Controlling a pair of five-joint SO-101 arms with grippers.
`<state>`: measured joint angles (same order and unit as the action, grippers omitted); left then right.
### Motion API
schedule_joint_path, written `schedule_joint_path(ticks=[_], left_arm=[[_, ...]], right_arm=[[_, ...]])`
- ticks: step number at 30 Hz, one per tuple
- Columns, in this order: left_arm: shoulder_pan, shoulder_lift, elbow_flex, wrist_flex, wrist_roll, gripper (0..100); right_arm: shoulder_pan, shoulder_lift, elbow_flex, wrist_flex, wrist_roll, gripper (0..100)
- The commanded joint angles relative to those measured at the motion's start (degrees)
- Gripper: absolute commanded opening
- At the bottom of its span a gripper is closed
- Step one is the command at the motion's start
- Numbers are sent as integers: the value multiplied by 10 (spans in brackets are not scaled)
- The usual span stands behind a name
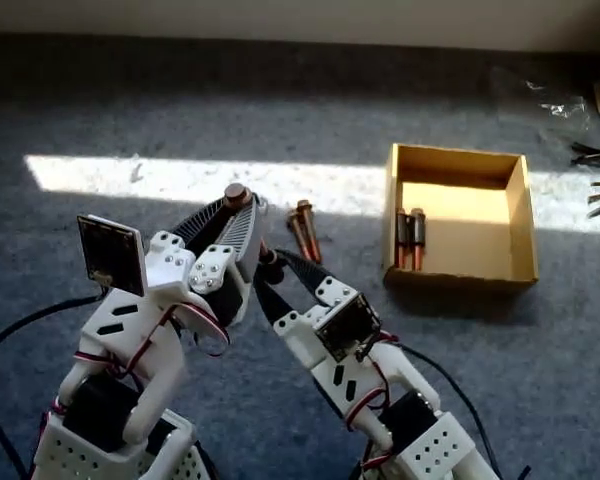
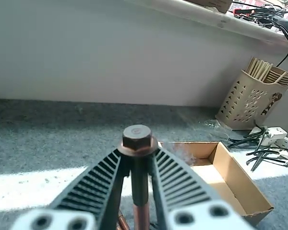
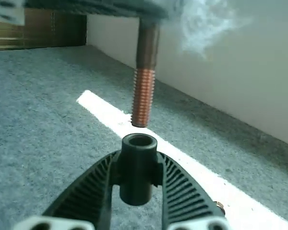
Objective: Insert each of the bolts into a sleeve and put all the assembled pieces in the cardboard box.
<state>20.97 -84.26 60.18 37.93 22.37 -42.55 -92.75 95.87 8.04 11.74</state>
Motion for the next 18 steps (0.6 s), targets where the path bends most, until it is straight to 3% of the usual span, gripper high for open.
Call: schedule_joint_path(ticks=[1,18], left_arm=[[13,-8,8,-5,-4,7],[14,-8,28,-4,-4,7]], right_arm=[[-19,-7,61,0,15,5],[19,-7,57,0,12,5]])
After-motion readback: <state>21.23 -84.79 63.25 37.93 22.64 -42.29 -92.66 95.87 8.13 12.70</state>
